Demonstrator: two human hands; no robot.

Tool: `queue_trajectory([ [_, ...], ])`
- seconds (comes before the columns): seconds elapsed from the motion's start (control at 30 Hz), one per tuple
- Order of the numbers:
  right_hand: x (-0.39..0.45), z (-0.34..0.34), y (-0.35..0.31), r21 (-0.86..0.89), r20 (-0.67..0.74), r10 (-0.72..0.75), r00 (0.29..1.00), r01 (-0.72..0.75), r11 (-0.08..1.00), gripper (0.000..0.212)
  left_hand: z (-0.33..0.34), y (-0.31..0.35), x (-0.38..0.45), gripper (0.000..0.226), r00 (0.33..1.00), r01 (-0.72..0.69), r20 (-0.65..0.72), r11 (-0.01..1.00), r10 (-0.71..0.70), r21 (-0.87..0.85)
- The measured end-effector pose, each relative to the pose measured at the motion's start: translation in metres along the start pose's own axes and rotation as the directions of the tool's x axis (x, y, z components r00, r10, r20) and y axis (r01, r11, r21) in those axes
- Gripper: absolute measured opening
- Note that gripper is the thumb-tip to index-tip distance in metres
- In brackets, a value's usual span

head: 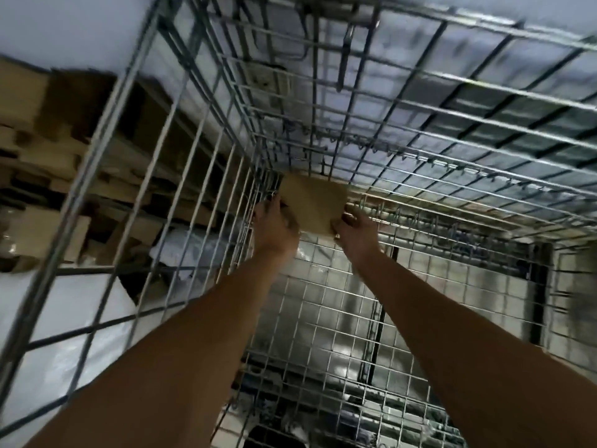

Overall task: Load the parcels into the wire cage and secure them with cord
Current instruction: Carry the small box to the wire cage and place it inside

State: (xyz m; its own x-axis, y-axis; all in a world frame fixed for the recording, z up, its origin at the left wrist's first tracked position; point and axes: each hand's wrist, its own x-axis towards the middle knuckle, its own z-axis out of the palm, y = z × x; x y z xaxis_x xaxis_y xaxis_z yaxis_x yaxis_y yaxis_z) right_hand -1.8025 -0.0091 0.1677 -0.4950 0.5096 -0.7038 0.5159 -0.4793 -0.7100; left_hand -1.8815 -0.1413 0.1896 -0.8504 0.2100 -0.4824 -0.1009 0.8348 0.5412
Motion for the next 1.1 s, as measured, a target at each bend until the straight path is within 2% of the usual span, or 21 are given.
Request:
queue_trajectory([
  [0.2,0.054,0.025,0.035,-0.022,-0.010,-0.041,0.999,0.041,0.999,0.047,0.026,-0.039,0.049,0.056,0.998,-0.055,-0.022,0.989,0.059,0.138],
  [0.27,0.067,0.026,0.040,-0.086,-0.036,-0.074,0.997,0.070,0.994,0.052,0.032,-0.045,0.060,0.055,0.998,-0.062,-0.007,0.997,0.063,0.046],
  [0.37,0.077,0.027,0.046,-0.152,-0.059,-0.093,0.994,0.083,0.985,0.056,0.039,-0.052,0.069,0.066,0.998,-0.058,0.026,0.994,0.060,-0.088],
  [0.47,0.074,0.028,0.048,-0.165,-0.053,-0.098,0.994,0.088,0.982,0.057,0.039,-0.056,0.067,0.076,0.992,-0.124,-0.005,0.991,0.124,0.042],
  [0.57,0.072,0.039,0.044,-0.172,-0.004,-0.100,0.995,0.098,0.980,0.056,0.035,-0.058,0.062,0.074,0.971,-0.223,-0.038,0.952,0.236,0.211],
  [0.63,0.071,0.043,0.044,-0.186,-0.013,-0.090,0.996,0.086,0.979,0.050,0.034,-0.054,0.059,0.069,0.971,-0.232,0.013,0.924,0.240,0.303],
  [0.77,0.062,0.032,0.041,-0.215,-0.017,-0.113,0.993,0.107,0.971,0.019,0.029,-0.044,0.057,0.061,0.978,-0.204,0.116,0.926,0.176,0.317],
  [0.83,0.053,0.026,0.034,-0.346,0.034,-0.136,0.990,0.139,0.928,0.026,0.022,-0.036,0.052,0.059,0.978,-0.198,0.113,0.938,0.173,0.286],
  [0.93,0.031,0.018,0.018,-0.572,0.094,-0.168,0.981,0.191,0.798,0.047,0.005,-0.020,0.038,0.056,0.979,-0.179,0.141,0.954,0.148,0.241],
  [1.1,-0.043,0.002,-0.053,-0.743,0.203,-0.189,0.961,0.277,0.609,0.071,-0.053,0.042,-0.009,0.054,0.962,-0.211,0.237,0.922,0.137,0.324],
])
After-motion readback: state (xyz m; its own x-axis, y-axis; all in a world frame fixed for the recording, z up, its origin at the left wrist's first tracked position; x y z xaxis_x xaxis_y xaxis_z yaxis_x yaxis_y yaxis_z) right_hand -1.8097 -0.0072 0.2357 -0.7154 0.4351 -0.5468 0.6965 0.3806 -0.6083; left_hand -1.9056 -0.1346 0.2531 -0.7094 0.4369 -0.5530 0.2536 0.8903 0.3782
